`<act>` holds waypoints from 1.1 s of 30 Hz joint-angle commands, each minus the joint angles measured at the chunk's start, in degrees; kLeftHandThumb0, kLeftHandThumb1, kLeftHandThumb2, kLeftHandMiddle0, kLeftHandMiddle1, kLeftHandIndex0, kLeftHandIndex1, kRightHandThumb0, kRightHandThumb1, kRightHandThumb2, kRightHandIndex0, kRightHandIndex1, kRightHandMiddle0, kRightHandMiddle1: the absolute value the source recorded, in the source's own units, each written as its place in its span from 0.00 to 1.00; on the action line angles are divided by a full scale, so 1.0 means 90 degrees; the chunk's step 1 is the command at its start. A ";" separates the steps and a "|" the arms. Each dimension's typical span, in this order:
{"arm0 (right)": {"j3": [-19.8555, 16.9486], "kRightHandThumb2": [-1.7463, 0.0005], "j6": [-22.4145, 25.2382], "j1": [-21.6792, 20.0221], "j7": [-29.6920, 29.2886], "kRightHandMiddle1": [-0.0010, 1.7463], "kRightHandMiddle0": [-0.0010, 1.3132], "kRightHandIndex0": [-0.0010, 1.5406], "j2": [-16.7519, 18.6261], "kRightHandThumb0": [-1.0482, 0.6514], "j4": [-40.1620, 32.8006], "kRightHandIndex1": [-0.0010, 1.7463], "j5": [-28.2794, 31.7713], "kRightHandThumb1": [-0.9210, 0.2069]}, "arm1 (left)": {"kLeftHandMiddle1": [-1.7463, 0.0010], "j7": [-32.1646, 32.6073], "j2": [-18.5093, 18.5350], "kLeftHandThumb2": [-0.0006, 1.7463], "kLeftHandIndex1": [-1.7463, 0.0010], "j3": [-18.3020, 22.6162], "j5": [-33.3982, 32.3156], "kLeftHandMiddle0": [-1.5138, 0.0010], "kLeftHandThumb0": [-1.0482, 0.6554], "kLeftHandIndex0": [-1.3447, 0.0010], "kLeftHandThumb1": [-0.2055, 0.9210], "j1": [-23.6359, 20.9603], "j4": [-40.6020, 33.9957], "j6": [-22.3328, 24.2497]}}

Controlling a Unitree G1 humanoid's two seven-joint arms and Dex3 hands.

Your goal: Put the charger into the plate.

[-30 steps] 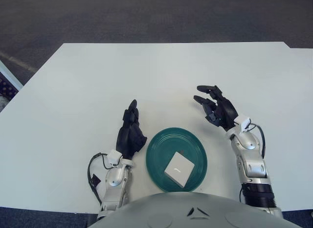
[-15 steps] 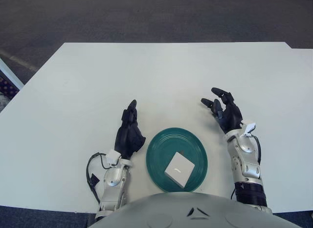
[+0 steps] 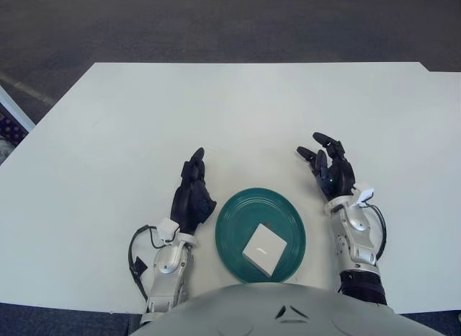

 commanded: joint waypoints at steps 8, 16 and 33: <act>-0.0227 0.62 -0.0255 -0.0285 -0.0102 0.59 0.14 0.34 -0.0144 0.27 0.1872 0.37 0.0099 0.00 | 0.98 0.0435 -0.0322 0.56 0.61 0.0243 -0.0043 0.86 0.11 1.00 1.00 -0.0120 0.0639 0.0059; -0.0166 0.60 -0.0334 -0.0245 -0.0363 0.58 0.12 0.33 -0.0125 0.27 0.1950 0.40 -0.0043 0.00 | 0.97 0.0585 -0.0573 0.53 0.48 0.0530 -0.0482 0.80 0.12 1.00 1.00 -0.0517 0.1670 -0.0619; -0.0199 0.58 -0.0710 -0.0320 -0.0538 0.58 0.09 0.31 -0.0216 0.24 0.2654 0.37 -0.0153 0.00 | 0.98 0.0936 -0.0511 0.49 0.42 0.0655 -0.0195 0.79 0.09 0.99 1.00 -0.0908 0.2822 -0.0885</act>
